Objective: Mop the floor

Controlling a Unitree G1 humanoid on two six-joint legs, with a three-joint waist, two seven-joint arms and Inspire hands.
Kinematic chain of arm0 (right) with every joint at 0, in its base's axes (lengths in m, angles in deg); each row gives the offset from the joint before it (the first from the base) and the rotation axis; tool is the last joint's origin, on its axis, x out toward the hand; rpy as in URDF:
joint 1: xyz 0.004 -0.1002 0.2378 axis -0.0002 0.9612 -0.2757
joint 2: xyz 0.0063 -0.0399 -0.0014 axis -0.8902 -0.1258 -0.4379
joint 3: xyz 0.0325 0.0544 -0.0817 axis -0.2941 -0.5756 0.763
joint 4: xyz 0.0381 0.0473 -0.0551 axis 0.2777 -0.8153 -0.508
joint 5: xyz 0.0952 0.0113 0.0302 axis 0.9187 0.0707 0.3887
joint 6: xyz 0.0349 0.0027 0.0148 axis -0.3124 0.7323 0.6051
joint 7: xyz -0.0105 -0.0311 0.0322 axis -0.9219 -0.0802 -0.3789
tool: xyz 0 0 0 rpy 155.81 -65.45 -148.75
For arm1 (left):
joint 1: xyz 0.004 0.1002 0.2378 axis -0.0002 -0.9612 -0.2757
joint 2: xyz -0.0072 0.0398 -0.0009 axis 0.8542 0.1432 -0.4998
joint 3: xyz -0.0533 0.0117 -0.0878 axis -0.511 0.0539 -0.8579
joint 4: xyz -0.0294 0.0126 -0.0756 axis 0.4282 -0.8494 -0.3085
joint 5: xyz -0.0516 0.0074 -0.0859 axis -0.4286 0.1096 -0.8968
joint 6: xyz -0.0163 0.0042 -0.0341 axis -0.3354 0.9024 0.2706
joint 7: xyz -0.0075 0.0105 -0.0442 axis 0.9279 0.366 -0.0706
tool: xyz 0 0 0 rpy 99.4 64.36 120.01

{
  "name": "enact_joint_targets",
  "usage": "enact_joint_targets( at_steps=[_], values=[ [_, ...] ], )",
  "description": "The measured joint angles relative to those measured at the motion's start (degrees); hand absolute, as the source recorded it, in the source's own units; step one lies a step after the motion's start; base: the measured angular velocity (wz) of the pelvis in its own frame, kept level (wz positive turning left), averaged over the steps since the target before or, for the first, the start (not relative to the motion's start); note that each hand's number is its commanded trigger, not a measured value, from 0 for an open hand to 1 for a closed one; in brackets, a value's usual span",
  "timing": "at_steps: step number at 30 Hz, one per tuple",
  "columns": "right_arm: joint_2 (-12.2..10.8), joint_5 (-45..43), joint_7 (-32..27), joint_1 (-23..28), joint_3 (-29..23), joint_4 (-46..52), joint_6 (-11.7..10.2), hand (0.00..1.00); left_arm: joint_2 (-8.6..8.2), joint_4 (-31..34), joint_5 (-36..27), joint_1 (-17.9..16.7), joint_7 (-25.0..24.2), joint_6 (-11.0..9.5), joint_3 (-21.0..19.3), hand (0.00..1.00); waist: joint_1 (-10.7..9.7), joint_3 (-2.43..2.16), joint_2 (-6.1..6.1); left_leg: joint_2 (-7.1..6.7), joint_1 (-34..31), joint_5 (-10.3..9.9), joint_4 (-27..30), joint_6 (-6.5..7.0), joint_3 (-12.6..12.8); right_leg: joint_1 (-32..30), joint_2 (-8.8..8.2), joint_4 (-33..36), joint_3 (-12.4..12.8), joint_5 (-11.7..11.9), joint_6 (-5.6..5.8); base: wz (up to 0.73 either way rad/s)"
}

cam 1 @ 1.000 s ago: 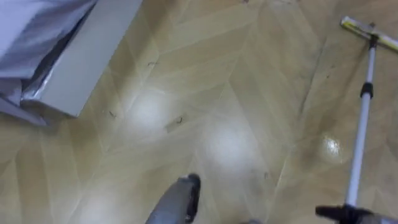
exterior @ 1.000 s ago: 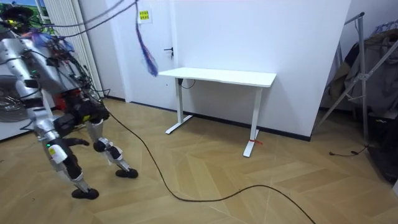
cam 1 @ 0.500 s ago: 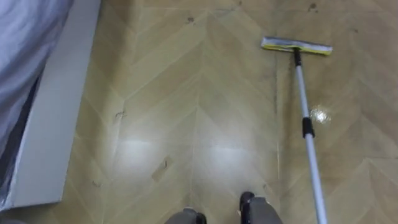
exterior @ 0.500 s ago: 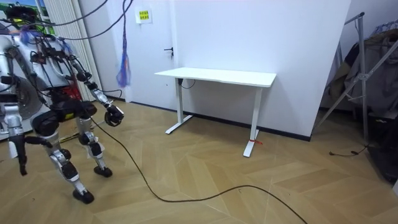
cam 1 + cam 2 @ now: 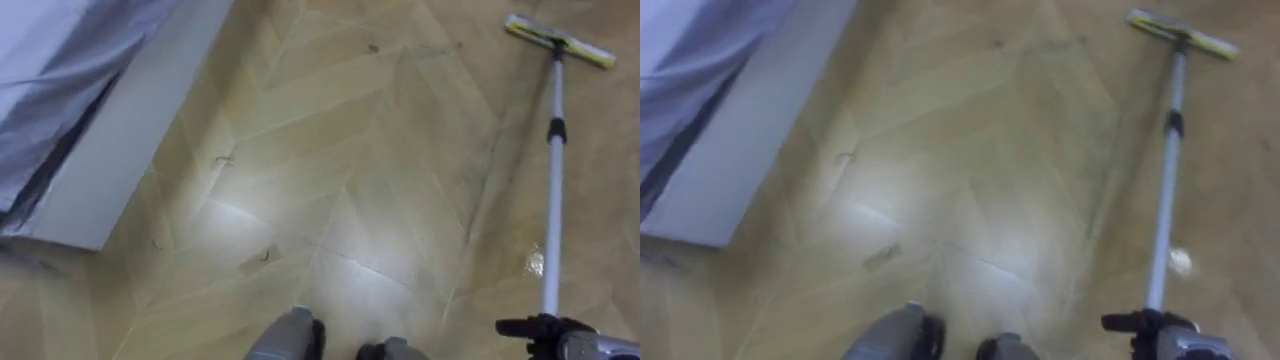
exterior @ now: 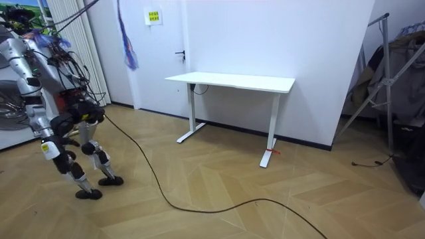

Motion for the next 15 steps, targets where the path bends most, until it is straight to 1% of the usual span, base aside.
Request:
enact_joint_targets(
  at_steps=[1,2,3,4,5,6,7,8,9,10,11,12,13,14,15],
  values=[
    [0.11,0.23,0.46,0.96,0.39,-0.93,-0.31,1.00,-0.22,-0.53,0.10,0.16,-0.43,0.03,-0.40,0.00,0.02,0.15,0.30,0.42,0.48,-0.57,0.20,0.21,0.84,-0.04,-0.14,1.05,-0.28,0.13,0.51,-0.10],
    [0.55,-0.48,0.14,3.97,1.85,-1.83,-0.33,1.00,-0.64,-0.90,0.27,0.75,-0.84,-0.05,-0.66,0.00,-0.04,0.09,1.15,0.70,1.34,-1.61,0.81,0.55,1.78,-0.50,-0.90,3.74,-1.42,0.43,1.83,-0.12],
    [0.29,-1.81,-1.15,7.08,2.88,-2.12,-0.11,1.00,-0.99,-1.04,0.58,1.45,-0.87,-0.84,-0.68,0.00,-0.24,-0.19,2.03,0.76,1.50,-2.67,1.10,0.73,2.19,-1.86,-1.46,6.96,-2.19,1.21,3.69,-0.16],
    [0.22,-2.71,-1.94,8.24,3.48,-2.16,0.21,1.00,-1.02,-1.04,0.56,1.78,-0.85,-1.49,-0.61,0.00,-0.55,-0.30,2.23,0.77,1.50,-3.26,1.24,0.84,2.61,-2.93,-1.77,8.84,-2.27,1.75,4.67,-0.31],
    [-0.08,-3.72,-2.98,9.87,4.68,-2.18,1.23,1.00,-1.15,-1.04,0.57,2.49,-0.68,-2.07,-0.64,0.00,-1.38,-0.55,2.74,0.79,1.46,-3.96,1.53,0.94,3.50,-4.90,-2.32,12.09,-2.36,2.79,6.41,-0.30],
    [-0.24,-4.38,-3.44,10.62,5.08,-2.18,1.61,1.00,-1.29,-1.04,0.52,2.74,-0.60,-2.27,-0.61,0.00,-1.95,-0.64,3.20,0.79,1.44,-4.40,1.93,0.97,3.57,-5.64,-2.53,13.40,-2.60,3.30,7.14,-0.38],
    [-1.28,-5.60,-4.53,11.90,5.34,-2.17,2.08,1.00,-1.44,-1.02,0.37,2.84,-0.45,-2.68,-0.69,0.00,-3.27,-0.74,4.03,0.90,1.66,-5.46,2.83,0.96,3.48,-6.96,-2.83,16.27,-3.10,4.53,7.57,-0.52],
    [-2.35,-5.50,-5.31,12.95,5.88,-2.16,2.32,1.00,-1.88,-0.79,0.43,2.92,-0.03,-2.78,-1.01,0.00,-3.92,-0.42,4.57,1.02,2.37,-6.23,3.17,0.80,3.35,-8.16,-3.24,16.90,-2.94,4.47,6.57,-0.83],
    [-3.54,-5.53,-5.89,13.37,6.51,-2.17,2.35,1.00,-2.50,-0.75,0.19,2.90,0.54,-2.80,-1.27,0.00,-4.14,-0.40,4.78,0.83,2.81,-6.47,3.01,0.54,3.06,-9.75,-4.80,13.12,-1.84,3.93,5.79,-0.87],
    [-4.06,-5.61,-6.02,13.47,6.49,-2.17,2.40,1.00,-2.76,-0.76,-0.02,2.85,0.70,-2.78,-1.27,0.00,-4.13,-0.41,4.86,0.34,2.84,-6.66,3.05,0.19,2.15,-10.45,-5.75,10.05,-1.21,4.10,5.85,-0.89],
    [-5.23,-6.20,-5.97,13.62,6.34,-2.12,2.70,1.00,-2.91,-0.77,-0.04,2.68,1.14,-2.62,-1.23,0.00,-4.43,-0.46,4.56,-0.30,3.07,-7.22,3.18,-0.52,1.49,-10.50,-7.45,3.21,-0.19,5.74,5.49,-0.63],
    [-5.77,-6.99,-5.93,13.62,6.22,-2.08,2.78,1.00,-3.51,-0.78,-0.03,2.67,1.81,-2.35,-1.31,0.00,-4.95,-0.44,4.98,-0.49,2.85,-7.94,3.94,-1.34,-0.87,-10.17,-8.23,3.17,-2.84,5.88,4.75,-0.45],
    [-5.82,-7.08,-5.81,13.06,6.22,-2.12,2.89,1.00,-3.71,-0.77,-0.03,2.67,1.97,-2.31,-1.31,0.00,-5.14,-0.67,5.40,-0.48,2.84,-8.17,4.24,-1.78,-1.80,-9.81,-8.27,3.08,-3.67,5.60,4.21,0.00],
    [-5.75,-7.45,-5.64,12.34,6.21,-2.15,3.64,1.00,-3.69,-0.77,-0.30,2.68,2.05,-2.31,-0.84,0.00,-5.87,-0.95,5.93,-0.41,2.84,-8.56,5.26,-2.52,-2.73,-9.41,-8.65,3.41,-5.28,4.63,3.36,0.23],
    [-5.48,-7.65,-5.69,10.86,6.00,-2.39,4.35,1.00,-3.41,-0.76,-1.46,2.69,2.23,-2.31,-0.26,0.00,-6.06,-0.87,5.75,-0.42,2.83,-8.87,6.47,-3.06,-2.73,-9.26,-8.85,4.71,-5.73,3.48,2.76,0.30]
  ],
)
